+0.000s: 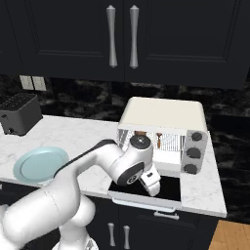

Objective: Pick up the kebab skewer and baguette bread, and place them inside the toaster oven. Close the toaster oven door and start by setting the timer.

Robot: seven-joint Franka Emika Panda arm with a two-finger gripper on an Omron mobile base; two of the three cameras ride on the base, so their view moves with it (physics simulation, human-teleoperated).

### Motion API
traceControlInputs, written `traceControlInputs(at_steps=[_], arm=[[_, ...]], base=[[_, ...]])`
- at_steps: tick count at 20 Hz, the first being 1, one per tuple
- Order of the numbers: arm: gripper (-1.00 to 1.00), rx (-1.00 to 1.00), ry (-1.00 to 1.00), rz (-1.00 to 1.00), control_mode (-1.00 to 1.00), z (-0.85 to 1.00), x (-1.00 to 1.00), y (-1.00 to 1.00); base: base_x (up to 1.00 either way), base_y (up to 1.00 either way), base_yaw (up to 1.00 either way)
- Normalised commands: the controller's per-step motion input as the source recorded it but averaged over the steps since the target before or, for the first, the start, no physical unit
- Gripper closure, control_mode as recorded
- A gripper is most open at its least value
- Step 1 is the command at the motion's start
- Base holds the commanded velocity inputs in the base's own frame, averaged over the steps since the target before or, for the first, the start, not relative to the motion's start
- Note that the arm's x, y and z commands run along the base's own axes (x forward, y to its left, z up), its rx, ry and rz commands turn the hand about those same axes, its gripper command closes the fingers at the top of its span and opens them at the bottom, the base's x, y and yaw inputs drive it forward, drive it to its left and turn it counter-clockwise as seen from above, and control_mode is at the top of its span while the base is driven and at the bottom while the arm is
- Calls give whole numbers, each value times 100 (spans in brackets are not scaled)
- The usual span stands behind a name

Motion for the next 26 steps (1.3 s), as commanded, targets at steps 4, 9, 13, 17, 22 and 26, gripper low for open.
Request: traceControlInputs(at_steps=[4, 9, 13, 17, 22, 26], arm=[[-100, -6, 21, 53, -100, -1, -98, 0], [-100, -7, 23, 68, -100, -22, -57, 0], [-100, -14, 10, 60, -100, -46, 1, -29], [-100, -8, 0, 43, -100, -41, 0, -69], [-100, 2, -1, 11, -100, -63, -14, -22], [-100, 5, -6, -14, -100, -52, 33, 0]], base=[[0, 0, 0], [0, 0, 0], [0, 0, 0], [0, 0, 0], [0, 0, 0], [0, 0, 0]])
